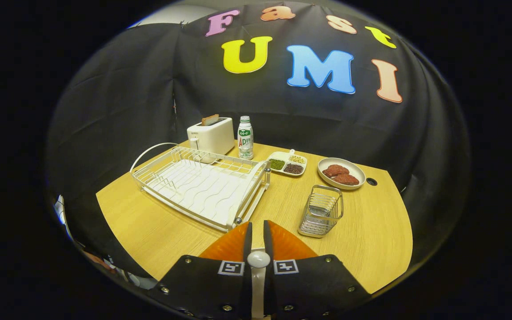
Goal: Take the plate from the dish rack, then take the spoon from the basket and place it into the plate.
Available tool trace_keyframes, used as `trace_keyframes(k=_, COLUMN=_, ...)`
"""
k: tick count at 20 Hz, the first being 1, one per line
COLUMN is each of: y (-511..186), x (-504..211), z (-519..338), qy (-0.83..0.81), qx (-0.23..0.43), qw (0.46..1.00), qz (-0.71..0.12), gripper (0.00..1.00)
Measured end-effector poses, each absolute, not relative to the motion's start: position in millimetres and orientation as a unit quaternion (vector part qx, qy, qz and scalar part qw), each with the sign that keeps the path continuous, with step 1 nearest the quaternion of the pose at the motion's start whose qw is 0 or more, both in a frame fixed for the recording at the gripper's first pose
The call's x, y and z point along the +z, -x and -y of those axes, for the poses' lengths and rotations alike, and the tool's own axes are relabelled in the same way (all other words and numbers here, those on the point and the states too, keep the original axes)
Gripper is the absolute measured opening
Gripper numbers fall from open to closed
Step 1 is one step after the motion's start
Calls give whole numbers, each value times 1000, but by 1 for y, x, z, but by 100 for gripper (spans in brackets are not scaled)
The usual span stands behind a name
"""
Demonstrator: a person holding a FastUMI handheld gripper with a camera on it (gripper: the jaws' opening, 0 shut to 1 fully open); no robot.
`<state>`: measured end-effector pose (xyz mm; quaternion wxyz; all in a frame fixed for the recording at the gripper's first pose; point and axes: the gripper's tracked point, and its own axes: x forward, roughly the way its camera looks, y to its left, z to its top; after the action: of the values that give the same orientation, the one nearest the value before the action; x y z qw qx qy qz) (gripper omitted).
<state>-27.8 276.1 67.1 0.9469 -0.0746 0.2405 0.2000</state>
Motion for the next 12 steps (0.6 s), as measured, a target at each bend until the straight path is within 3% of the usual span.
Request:
trace_keyframes(k=6, y=28, x=59, z=-285, qy=78, qx=215, qw=941, qz=-248, gripper=10)
trace_keyframes(k=12, y=21, x=54, z=-277, qy=72, qx=205, qw=942, qz=-256, gripper=17)
